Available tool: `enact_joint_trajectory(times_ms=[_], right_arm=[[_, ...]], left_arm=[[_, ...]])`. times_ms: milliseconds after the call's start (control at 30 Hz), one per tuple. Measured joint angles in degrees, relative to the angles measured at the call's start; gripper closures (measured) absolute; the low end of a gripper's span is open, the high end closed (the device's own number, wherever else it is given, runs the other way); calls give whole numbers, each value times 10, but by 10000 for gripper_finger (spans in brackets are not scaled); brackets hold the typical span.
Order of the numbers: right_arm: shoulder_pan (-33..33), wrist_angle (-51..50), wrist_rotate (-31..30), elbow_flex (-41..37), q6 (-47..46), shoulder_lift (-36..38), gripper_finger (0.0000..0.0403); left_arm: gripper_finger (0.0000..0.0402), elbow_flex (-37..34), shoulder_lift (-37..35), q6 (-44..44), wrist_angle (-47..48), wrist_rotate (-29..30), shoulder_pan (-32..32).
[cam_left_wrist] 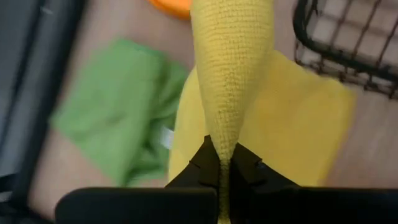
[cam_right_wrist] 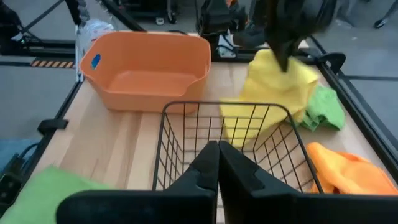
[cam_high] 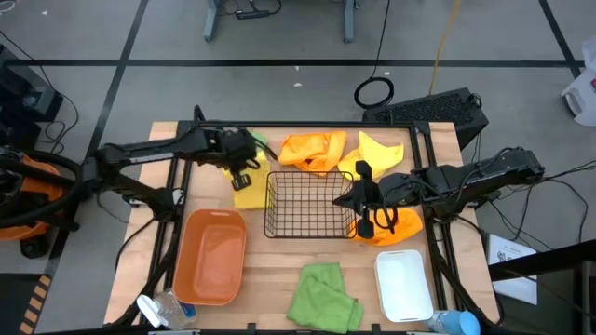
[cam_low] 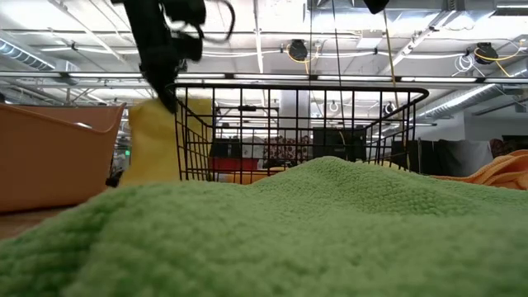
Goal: Sort microfiber towel by color & place in baskets
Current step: Put the left yellow microfiber cloth into the white bin
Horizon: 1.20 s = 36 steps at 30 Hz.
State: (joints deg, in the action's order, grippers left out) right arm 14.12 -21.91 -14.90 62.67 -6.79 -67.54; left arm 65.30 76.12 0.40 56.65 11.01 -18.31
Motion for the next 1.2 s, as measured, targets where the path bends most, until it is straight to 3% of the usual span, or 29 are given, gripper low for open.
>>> enact_joint_trajectory(times_ms=[367, 667, 833, 933, 1067, 1200], right_arm=[[10, 164, -19, 0, 53, -120, 403], [10, 354, -91, 0, 108, -203, 385], [10, 371, -95, 0, 92, -205, 318], [25, 376, -130, 3, 84, -205, 264], [62, 381, -213, 21, 97, -204, 184], [106, 377, -344, 37, 133, -205, 106]], left_arm=[[396, 117, -114, 5, -8, 43, 27], [397, 146, -140, 32, -89, 2, 90], [397, 146, -122, 32, -112, -6, 133], [397, 146, -108, 31, -139, -16, 165], [397, 146, -84, 31, -165, -41, 207], [397, 146, -65, 31, -183, -38, 238]])
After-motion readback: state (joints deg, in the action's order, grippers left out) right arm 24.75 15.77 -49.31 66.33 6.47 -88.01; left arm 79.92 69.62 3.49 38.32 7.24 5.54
